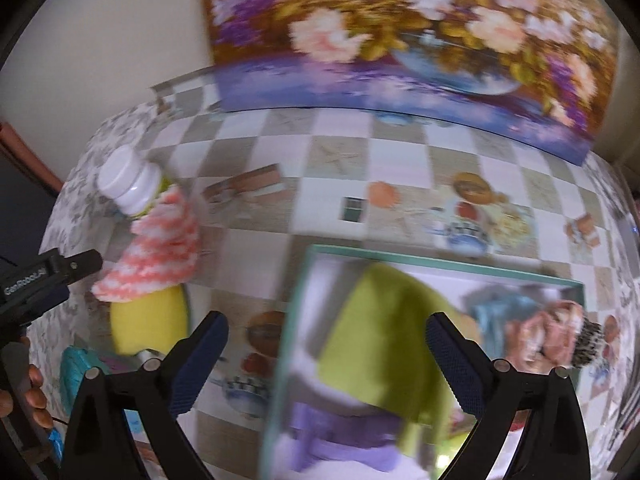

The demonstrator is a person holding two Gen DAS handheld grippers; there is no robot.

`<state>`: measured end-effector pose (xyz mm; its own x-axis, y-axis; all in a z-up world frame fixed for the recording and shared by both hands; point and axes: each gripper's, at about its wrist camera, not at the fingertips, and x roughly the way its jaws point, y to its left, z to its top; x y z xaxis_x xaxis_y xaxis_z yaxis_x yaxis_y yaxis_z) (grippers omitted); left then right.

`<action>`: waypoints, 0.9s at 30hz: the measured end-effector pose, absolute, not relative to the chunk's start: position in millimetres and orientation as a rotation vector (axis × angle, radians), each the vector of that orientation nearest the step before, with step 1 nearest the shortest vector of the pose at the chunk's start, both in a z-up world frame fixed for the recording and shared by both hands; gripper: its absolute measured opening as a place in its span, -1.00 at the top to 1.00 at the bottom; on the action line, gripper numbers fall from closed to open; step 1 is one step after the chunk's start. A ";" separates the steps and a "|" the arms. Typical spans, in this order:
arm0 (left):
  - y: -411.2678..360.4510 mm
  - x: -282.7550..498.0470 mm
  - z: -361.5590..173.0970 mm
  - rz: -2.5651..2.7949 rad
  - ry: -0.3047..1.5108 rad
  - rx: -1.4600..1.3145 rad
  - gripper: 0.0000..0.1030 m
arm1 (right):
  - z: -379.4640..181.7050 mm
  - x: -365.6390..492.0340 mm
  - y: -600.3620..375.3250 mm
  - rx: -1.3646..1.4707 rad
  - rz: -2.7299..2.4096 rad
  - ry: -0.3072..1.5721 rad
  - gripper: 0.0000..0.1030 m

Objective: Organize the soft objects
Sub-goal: 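Move both empty tools back from the tray to the pile, then grasp the pink-white striped cloth with the left tool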

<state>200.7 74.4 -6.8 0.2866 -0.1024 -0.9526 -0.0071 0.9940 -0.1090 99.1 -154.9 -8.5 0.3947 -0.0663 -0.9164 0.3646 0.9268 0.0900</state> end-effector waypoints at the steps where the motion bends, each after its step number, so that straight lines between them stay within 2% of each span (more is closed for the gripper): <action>1: 76.9 201.9 -8.0 -0.063 1.284 -0.105 -0.69 | -9.8 101.4 -150.2 0.298 -0.265 1.135 -0.95; 14: 83.7 208.0 -19.5 -0.108 1.324 -0.156 -0.69 | -53.0 132.5 -85.0 0.282 -0.079 1.213 -0.95; 27: 56.0 205.7 -22.3 -0.218 1.350 -0.097 -0.69 | -55.0 130.0 -109.3 0.355 -0.085 1.226 -0.95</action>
